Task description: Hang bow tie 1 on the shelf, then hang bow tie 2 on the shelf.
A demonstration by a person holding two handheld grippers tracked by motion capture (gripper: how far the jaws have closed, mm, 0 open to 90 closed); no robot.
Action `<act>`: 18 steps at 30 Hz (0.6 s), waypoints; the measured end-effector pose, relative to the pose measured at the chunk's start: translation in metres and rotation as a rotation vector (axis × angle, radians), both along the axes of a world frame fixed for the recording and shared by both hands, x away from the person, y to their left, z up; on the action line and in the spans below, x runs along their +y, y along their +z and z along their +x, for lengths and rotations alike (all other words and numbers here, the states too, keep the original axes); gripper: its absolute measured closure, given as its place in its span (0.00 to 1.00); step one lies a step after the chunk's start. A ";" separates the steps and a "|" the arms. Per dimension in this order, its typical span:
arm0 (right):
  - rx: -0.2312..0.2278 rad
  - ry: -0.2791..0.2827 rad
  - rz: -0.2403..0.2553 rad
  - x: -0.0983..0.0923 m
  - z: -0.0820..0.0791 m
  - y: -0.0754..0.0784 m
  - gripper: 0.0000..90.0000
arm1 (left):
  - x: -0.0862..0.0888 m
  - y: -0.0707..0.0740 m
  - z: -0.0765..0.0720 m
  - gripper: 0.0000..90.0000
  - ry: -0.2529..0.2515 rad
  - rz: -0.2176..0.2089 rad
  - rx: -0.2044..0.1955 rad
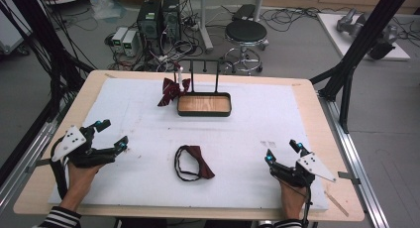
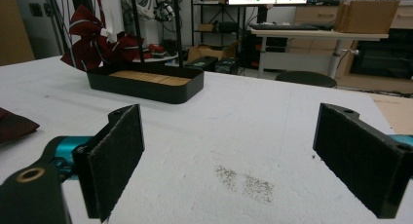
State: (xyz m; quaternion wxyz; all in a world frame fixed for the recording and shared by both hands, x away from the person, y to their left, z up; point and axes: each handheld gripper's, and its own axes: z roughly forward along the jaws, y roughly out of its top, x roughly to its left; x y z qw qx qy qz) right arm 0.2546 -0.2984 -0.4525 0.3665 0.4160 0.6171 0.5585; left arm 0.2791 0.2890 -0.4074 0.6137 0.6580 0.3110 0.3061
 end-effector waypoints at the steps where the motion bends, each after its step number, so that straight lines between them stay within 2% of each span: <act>1: -0.003 -0.001 -0.003 0.000 0.000 0.000 0.12 | 0.000 -0.002 -0.001 0.16 0.004 -0.007 0.004; 3: -0.005 -0.002 -0.002 0.000 0.000 0.000 0.12 | 0.000 -0.005 -0.002 0.16 0.005 -0.014 0.001; 8: -0.004 -0.005 -0.001 0.000 0.000 0.000 0.12 | -0.001 -0.002 -0.003 0.16 0.002 -0.017 -0.015; 18: -0.002 -0.005 0.001 0.000 0.000 0.000 0.12 | 0.000 -0.002 -0.004 0.16 0.002 -0.012 -0.004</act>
